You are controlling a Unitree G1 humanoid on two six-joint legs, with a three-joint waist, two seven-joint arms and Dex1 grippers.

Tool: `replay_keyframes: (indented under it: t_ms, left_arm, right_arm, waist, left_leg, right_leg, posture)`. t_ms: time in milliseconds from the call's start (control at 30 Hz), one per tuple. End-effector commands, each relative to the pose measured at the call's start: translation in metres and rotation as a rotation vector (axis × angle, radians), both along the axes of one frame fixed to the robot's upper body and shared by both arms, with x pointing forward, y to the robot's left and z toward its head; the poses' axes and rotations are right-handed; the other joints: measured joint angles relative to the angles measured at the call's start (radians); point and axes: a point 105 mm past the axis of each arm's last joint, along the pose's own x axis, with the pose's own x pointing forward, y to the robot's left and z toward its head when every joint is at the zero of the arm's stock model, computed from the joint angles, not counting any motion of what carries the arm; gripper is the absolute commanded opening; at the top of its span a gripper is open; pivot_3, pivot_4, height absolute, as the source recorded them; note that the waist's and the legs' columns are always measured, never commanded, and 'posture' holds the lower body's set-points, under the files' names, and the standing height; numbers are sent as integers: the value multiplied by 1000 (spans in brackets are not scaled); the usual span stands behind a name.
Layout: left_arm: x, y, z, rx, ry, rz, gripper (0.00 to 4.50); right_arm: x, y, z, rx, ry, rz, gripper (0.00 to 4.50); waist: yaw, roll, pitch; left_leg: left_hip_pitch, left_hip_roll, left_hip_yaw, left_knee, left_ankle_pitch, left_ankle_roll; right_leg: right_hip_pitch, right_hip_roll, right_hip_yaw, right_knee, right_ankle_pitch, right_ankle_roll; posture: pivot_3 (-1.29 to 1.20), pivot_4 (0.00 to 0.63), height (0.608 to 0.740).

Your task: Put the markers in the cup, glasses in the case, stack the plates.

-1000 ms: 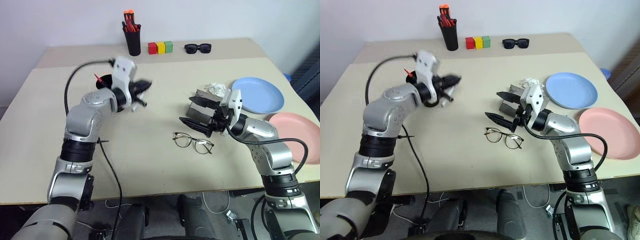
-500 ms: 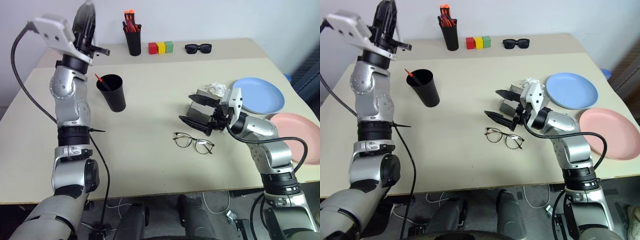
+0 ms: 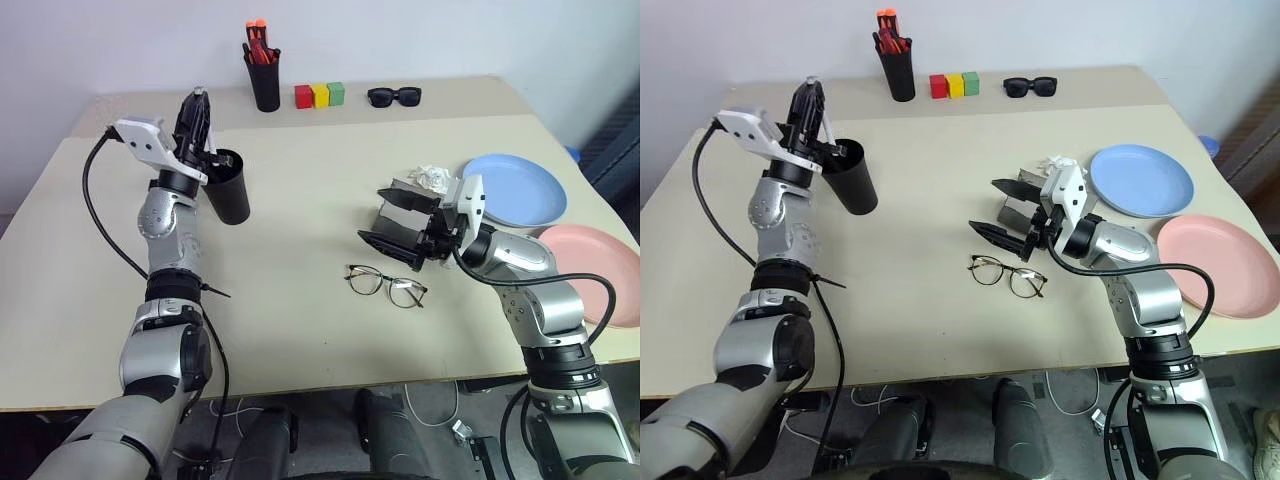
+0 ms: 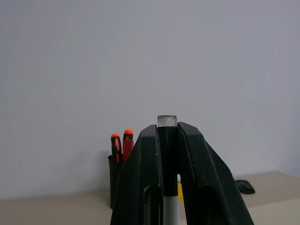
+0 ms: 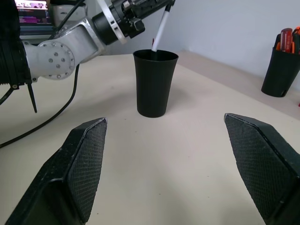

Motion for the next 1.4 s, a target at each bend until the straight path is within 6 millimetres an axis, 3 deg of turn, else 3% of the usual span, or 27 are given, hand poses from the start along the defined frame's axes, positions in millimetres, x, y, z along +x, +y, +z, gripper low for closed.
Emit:
replay_keyframes:
  t_ms: [33, 133, 233, 433, 700, 867, 1067, 1233, 1333, 1400]
  left_arm:
    - [-2, -1, 0, 11, -18, 2, 57]
    - [-1, -5, -7, 9, 3, -8, 57]
    - [-2, -6, -8, 9, 2, -10, 1245]
    - [-5, -9, -3, 10, -18, -33, 4311]
    - [-16, -16, 11, 54, -49, -121, 4418]
    - [-30, -35, 8, 151, 30, -352, 4418]
    - [-74, -44, -7, 309, 236, -685, 4418]
    - [-103, -38, -20, 364, 383, -791, 4418]
    - [-110, -33, -22, 367, 419, -792, 4500]
    - [-112, -30, -24, 364, 432, -780, 4500]
  right_arm:
    - [-3, 0, 14, 10, -52, 6, 4091]
    - [-4, 0, 13, 9, -49, 4, 4091]
    - [-4, 0, 12, 7, -48, 4, 4091]
    - [-3, 0, 12, 7, -50, 1, 4091]
    - [18, -17, 13, -6, -4, -116, 4091]
    - [34, -29, 2, -73, 83, -221, 4091]
    - [55, -47, -34, -252, 302, -328, 4091]
    - [59, -56, -50, -286, 450, -343, 4091]
    - [63, -59, -49, -274, 478, -353, 3156]
    - [62, -61, -50, -288, 487, -349, 2128]
  waist:
    - [0, 0, 0]
    - [0, 0, 0]
    - [0, 0, 0]
    - [0, 0, 0]
    - [0, 0, 0]
    - [-3, 0, 0]
    - [-11, 0, 0]
    - [-9, 1, 0]
    - [-5, 1, 0]
    - [-5, 1, 0]
  left_leg:
    - [0, 0, 0, 0, 0, 0]
    - [0, 0, 0, 0, 0, 0]
    - [0, 0, 0, 0, 0, 0]
    - [0, 0, 0, 0, 0, 0]
    - [0, 0, 0, 0, 0, 0]
    - [0, 0, 0, 0, 0, 0]
    - [0, 0, 0, 0, 0, 1]
    - [0, 1, 0, -1, -1, 1]
    - [0, 0, 0, -1, 0, 1]
    - [0, 0, 0, 0, 0, 1]
  right_leg:
    - [0, 0, 0, 0, 0, 0]
    - [0, 0, 0, 0, 0, 0]
    - [0, 0, 0, 0, 0, 0]
    - [0, 0, 0, 0, 0, 0]
    - [0, 0, 0, 0, 0, 0]
    - [0, 0, 0, 1, 0, 0]
    - [-1, 1, 0, 2, 0, -1]
    - [-2, 0, 0, 1, 0, -1]
    - [-1, 0, 0, 1, 0, -1]
    - [-1, 0, 0, 1, 0, -1]
  posture:
    - [0, 150, 740]
    - [0, 150, 740]
    - [0, 150, 740]
    - [0, 150, 740]
    - [0, 150, 740]
    - [0, 150, 740]
    - [0, 150, 740]
    - [0, 150, 740]
    - [0, 150, 740]
    - [0, 150, 740]
